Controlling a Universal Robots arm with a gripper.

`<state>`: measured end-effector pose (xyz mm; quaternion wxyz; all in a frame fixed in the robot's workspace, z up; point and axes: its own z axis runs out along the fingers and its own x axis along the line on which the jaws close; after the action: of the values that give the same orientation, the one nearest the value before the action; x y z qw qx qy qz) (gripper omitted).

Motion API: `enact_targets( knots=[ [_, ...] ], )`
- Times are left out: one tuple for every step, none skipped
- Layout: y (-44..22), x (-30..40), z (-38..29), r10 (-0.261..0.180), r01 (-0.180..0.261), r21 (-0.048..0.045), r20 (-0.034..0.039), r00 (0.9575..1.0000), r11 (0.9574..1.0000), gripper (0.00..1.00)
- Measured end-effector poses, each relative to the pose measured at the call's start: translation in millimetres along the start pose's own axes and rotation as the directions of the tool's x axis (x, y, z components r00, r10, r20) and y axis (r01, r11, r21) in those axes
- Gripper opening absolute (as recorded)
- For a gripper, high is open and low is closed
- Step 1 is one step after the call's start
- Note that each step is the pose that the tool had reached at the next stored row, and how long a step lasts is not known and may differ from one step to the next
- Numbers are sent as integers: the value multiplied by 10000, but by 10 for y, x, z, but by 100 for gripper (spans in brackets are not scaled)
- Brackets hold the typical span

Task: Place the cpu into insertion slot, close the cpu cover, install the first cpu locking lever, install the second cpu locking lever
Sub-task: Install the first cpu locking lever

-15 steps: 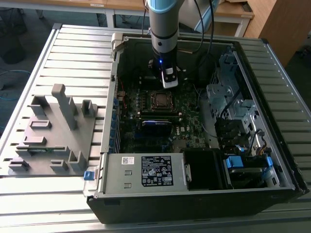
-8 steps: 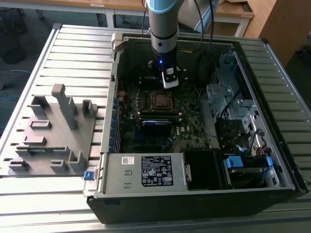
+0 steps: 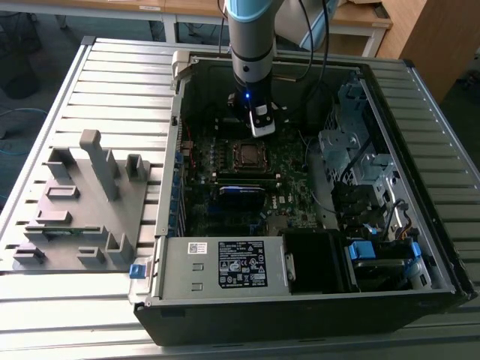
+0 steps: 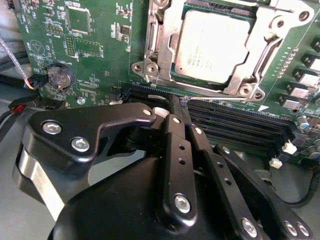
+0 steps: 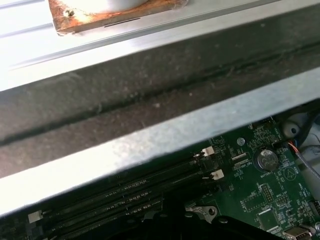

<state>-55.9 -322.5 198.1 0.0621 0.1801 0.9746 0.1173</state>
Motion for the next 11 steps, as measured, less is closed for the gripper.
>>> enact_targets(
  knots=[
    [0, 1, 1, -9, 9, 0, -1, 10000, 10000, 10],
    [0, 1, 1, -11, 11, 4, 0, 10000, 10000, 10],
    [0, 1, 1, -11, 11, 3, 0, 10000, 10000, 10],
    [0, 1, 1, -12, 12, 5, 0, 10000, 10000, 10],
    [0, 1, 1, -12, 12, 5, 1, 10000, 10000, 10],
    [0, 1, 1, -13, 13, 9, 3, 10000, 10000, 10],
    [0, 1, 3, -15, 15, 21, 10, 10000, 10000, 10],
    [0, 2, 4, -19, 19, 48, 18, 10000, 10000, 10],
    [-1, 2, 4, -24, 24, 80, 29, 10000, 10000, 10],
    [-2, 2, 6, -31, 30, 114, 41, 10000, 9999, 10],
    [-3, 2, 10, -38, 37, 150, 53, 10000, 9999, 10]
  ],
)
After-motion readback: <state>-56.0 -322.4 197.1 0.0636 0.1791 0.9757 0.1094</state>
